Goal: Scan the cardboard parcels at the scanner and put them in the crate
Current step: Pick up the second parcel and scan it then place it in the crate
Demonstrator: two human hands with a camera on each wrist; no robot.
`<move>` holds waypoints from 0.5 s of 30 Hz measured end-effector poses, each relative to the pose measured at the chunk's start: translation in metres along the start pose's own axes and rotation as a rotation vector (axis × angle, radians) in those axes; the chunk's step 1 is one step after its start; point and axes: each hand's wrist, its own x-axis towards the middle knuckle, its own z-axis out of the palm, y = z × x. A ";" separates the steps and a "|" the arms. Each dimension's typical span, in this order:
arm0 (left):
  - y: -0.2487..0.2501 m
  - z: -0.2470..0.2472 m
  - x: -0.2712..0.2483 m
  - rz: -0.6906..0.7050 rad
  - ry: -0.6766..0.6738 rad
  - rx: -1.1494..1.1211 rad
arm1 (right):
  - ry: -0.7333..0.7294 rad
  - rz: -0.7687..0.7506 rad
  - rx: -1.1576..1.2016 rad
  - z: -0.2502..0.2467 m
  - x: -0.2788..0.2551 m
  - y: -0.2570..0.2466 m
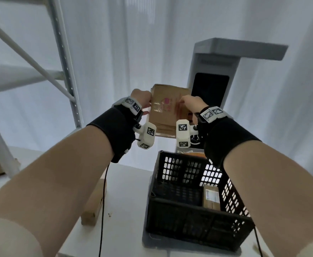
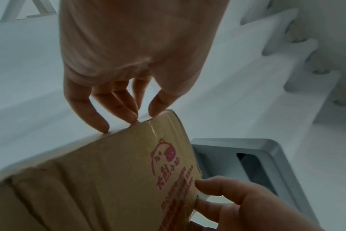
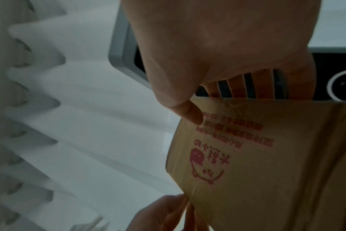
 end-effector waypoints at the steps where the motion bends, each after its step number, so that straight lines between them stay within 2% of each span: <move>1: 0.006 0.003 -0.012 0.022 0.017 -0.018 | 0.023 0.011 0.027 -0.011 -0.006 -0.004; 6: 0.030 0.033 -0.062 0.167 0.020 0.071 | 0.106 0.044 0.154 -0.061 -0.040 -0.018; 9: 0.037 0.048 -0.085 0.196 -0.012 0.075 | 0.127 0.027 0.184 -0.082 -0.056 -0.022; 13: 0.046 0.060 -0.109 0.158 0.001 0.010 | 0.144 0.013 0.262 -0.104 -0.071 -0.022; 15: 0.047 0.062 -0.118 0.116 -0.039 0.000 | 0.139 0.020 0.267 -0.113 -0.075 -0.019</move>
